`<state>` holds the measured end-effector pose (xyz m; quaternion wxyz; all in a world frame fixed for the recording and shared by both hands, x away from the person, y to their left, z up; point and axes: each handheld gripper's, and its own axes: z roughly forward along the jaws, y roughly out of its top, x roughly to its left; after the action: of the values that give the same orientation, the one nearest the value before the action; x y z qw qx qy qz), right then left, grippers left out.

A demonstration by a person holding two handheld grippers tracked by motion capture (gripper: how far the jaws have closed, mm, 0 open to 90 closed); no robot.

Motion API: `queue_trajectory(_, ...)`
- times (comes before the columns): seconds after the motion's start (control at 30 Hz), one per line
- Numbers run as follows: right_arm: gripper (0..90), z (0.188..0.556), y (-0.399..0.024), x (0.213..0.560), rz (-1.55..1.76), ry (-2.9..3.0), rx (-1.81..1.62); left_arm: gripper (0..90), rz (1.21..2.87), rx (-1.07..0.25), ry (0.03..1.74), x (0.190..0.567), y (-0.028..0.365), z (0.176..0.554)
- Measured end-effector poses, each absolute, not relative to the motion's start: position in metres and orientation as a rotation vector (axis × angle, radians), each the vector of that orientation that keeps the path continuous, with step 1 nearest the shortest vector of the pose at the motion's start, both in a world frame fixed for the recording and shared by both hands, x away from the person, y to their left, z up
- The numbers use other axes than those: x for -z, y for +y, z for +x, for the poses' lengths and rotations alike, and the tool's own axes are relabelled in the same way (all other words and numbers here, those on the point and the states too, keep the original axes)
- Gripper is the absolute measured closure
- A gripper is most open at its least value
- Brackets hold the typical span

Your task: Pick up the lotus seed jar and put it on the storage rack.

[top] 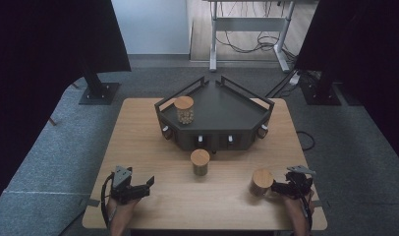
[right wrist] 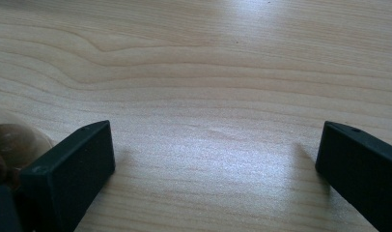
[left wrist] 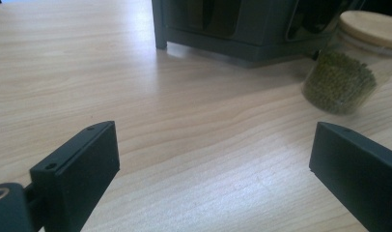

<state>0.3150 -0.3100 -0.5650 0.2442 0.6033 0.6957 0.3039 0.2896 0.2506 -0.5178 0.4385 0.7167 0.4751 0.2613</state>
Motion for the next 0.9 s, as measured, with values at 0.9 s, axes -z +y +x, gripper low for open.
queue_trajectory(0.9,0.0,0.312,-0.311,0.565,1.651,1.896,-0.83,4.2,1.843,-0.635,1.224,0.538,0.247,0.287)
